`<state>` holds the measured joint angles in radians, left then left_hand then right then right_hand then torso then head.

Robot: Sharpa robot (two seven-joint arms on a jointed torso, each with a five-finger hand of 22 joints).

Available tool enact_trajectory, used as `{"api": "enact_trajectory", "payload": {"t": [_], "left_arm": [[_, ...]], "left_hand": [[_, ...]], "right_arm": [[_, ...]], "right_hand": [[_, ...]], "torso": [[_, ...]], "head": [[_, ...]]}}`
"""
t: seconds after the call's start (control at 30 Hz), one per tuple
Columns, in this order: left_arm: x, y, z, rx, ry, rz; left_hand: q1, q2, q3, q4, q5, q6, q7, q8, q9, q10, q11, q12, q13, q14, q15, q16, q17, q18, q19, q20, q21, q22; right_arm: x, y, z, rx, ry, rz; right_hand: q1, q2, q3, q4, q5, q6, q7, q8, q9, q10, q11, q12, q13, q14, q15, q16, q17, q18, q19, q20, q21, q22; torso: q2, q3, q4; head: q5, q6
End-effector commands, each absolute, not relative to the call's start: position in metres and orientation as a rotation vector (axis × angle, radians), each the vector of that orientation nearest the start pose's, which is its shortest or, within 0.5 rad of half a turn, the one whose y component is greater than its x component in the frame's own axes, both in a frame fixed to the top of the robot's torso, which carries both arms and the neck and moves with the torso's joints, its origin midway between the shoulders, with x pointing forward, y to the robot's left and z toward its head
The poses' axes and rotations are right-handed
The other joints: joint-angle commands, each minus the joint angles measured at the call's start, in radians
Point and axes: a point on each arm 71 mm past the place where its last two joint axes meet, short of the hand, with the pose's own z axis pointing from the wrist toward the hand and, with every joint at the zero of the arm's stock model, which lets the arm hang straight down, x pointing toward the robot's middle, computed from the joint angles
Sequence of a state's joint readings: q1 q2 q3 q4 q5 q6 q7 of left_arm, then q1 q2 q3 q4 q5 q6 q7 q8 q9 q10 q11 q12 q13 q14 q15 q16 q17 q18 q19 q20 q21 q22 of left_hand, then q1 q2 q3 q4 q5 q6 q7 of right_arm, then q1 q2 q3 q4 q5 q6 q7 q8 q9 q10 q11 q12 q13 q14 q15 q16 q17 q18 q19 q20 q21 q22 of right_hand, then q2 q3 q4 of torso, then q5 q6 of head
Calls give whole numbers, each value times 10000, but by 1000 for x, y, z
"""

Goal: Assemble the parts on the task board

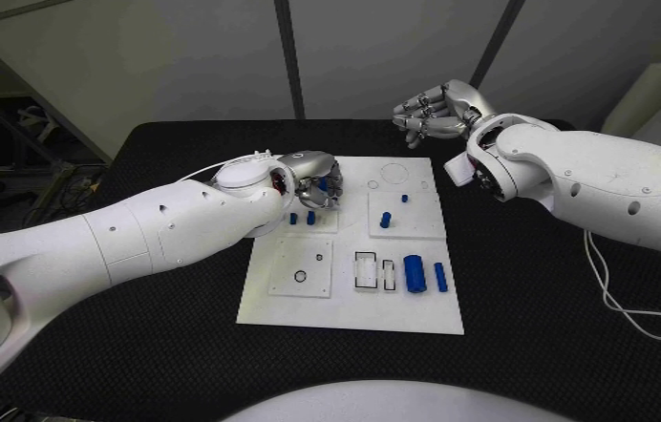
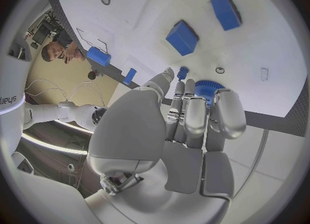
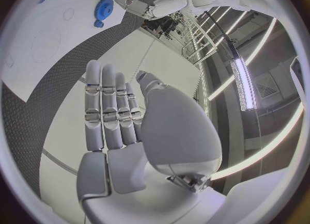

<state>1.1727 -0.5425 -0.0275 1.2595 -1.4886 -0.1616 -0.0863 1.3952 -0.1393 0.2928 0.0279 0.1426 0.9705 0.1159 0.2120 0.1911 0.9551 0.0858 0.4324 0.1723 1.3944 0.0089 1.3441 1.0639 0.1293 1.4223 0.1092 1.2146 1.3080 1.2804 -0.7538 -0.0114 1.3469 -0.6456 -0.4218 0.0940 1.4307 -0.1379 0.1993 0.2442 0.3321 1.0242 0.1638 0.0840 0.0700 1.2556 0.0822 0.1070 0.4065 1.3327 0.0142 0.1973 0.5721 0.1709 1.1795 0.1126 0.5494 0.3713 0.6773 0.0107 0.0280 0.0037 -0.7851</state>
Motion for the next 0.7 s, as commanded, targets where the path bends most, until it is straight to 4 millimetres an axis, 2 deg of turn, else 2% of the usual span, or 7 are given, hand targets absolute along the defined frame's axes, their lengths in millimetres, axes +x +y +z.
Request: {"api": "enact_trajectory", "payload": {"t": [0.03,0.7], "left_arm": [[518,114,-218,2921,18021,-6712],[521,114,-224,2778,18040,-6588]], "left_hand": [[110,-8,76,29,12,77,21,-60,-17,89,1,-59,-20,101,10,70,26,-527,104,-8,102,444],[130,59,355,11,15,218,44,-128,-65,425,-93,-113,-96,202,-69,139,11,-598,249,-66,472,719]], "right_arm": [[538,-216,-140,5868,15117,10536],[538,-214,-140,5833,15186,10595]], "right_hand": [[40,6,66,-13,39,-48,34,-61,-15,-13,29,-29,-10,-39,49,-28,-14,118,-24,49,-54,-9],[33,17,72,-7,49,-48,36,-59,-12,-7,29,-27,-42,-27,52,-49,-24,119,-12,52,-72,-23]], "torso": [[-3,1,-3],[-9,3,10]], "head": [[-20,-6],[0,-44]]}}
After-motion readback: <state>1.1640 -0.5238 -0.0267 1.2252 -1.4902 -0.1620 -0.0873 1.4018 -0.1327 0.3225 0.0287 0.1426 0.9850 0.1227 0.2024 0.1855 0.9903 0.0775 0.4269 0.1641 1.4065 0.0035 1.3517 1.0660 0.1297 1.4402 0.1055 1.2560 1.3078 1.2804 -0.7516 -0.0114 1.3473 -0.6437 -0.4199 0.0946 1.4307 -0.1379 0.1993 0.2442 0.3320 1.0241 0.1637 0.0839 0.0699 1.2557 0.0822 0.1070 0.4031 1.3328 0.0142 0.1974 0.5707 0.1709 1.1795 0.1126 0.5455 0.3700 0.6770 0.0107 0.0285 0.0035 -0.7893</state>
